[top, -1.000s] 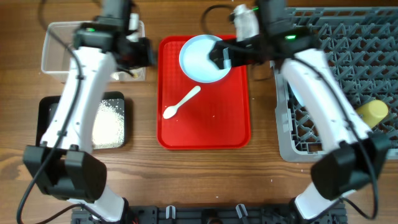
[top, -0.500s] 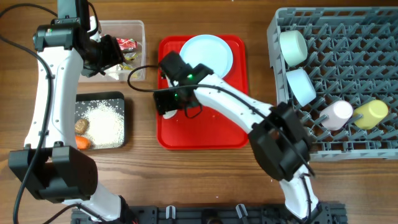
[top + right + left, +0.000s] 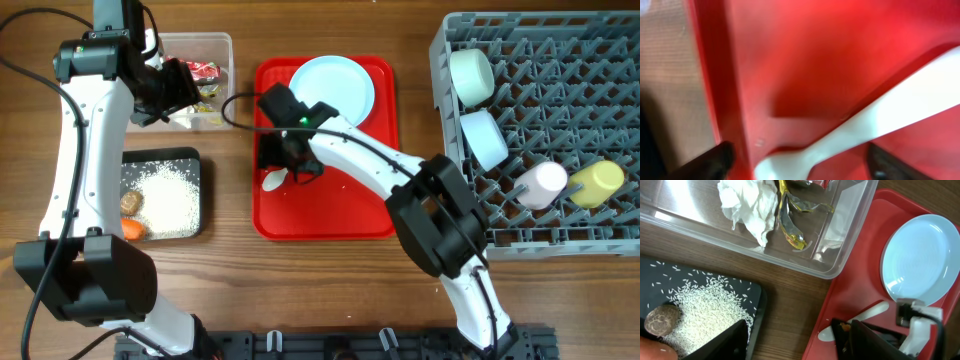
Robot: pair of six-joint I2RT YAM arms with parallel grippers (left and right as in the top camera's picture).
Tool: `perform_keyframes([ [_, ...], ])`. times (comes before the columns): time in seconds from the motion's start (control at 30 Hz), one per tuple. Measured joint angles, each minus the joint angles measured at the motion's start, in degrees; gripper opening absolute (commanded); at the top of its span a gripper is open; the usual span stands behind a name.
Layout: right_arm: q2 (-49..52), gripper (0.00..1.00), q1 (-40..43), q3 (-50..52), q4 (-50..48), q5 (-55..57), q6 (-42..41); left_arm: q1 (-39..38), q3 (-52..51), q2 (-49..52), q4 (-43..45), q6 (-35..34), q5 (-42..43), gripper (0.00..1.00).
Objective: Sort waste into correct bins and load items into the dishwasher rack
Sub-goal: 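Grasp the spoon handle with the right gripper, release the left gripper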
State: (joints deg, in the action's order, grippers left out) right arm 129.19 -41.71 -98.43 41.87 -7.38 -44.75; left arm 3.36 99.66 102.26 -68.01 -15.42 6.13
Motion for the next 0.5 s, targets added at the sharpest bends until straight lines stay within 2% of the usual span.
perform_keyframes([
  [0.13, 1.1, 0.56, 2.1, -1.0, -0.9, 0.3, -3.7, 0.0, 0.0, 0.0, -0.4, 0.0, 0.0, 0.65],
  [0.2, 1.5, 0.49, 2.2, -1.2, -1.3, 0.6, -4.9, 0.0, 0.0, 0.0, -0.7, 0.0, 0.0, 0.65],
  [0.3, 2.6, 0.23, 2.3, -2.1, -3.0, 1.0, -5.6, 0.0, 0.0, 0.0, -0.9, 0.0, 0.0, 0.65],
  [0.4, 3.4, 0.04, 2.5, -2.4, -3.6, 0.8, -6.1, 0.0, 0.0, 0.0, -1.1, 0.0, 0.0, 0.65],
  [0.5, 3.8, 0.04, 2.5, -3.0, -5.3, -1.0, -6.4, 0.0, 0.0, 0.0, -1.1, 0.0, 0.0, 0.65],
])
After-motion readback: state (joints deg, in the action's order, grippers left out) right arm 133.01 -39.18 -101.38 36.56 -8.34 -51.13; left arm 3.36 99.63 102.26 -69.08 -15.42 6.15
